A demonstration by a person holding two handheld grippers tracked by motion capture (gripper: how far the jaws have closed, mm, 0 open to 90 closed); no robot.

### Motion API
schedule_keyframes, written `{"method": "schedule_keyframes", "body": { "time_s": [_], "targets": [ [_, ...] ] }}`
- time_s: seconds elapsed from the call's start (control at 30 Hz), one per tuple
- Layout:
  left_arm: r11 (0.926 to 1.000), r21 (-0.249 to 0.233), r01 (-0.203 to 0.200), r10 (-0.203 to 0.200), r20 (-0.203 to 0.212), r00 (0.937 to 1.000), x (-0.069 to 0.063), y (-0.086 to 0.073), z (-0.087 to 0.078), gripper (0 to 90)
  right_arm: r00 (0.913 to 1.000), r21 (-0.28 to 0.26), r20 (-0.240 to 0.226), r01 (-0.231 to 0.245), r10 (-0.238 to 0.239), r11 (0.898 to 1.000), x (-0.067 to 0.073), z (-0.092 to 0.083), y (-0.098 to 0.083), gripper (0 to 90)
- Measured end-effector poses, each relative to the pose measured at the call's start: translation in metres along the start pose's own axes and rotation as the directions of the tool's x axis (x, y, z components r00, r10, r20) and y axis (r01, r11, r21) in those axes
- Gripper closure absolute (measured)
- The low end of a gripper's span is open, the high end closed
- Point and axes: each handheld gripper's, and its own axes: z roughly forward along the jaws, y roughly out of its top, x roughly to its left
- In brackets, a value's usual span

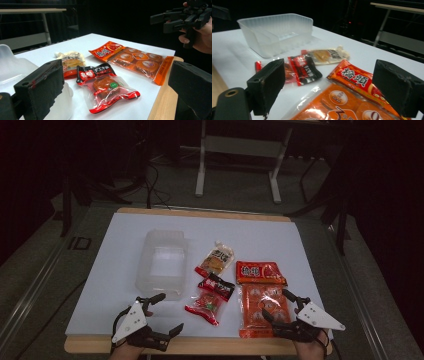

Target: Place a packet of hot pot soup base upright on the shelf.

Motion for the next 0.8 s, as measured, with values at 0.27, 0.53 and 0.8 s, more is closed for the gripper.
{"method": "schedule_keyframes", "body": {
  "time_s": [0.27, 0.53, 0.8],
  "targets": [
    [0.9998, -0.011, 0.017, -0.017, -0.001, 0.9999, 0.002, -0.003, 0.004, 0.7, 0.9991, -0.015, -0.041, -0.007, 0.007, 1.0, -0.002, -0.001, 0.0, 11.1],
    [0.9998, -0.011, -0.015, 0.015, 0.002, 0.9999, 0.0, -0.005, 0.005, 0.7, 0.9903, -0.011, -0.139, -0.016, 0.014, 1.0, 0.006, -0.003, 0.007, 11.0],
    [0.9988, -0.037, -0.032, 0.032, -0.005, 0.9995, -0.001, -0.003, 0.001, 0.6, 0.9878, -0.041, -0.154, 0.02, -0.026, 0.999, 0.017, -0.006, 0.026, 10.6]
  ]
}}
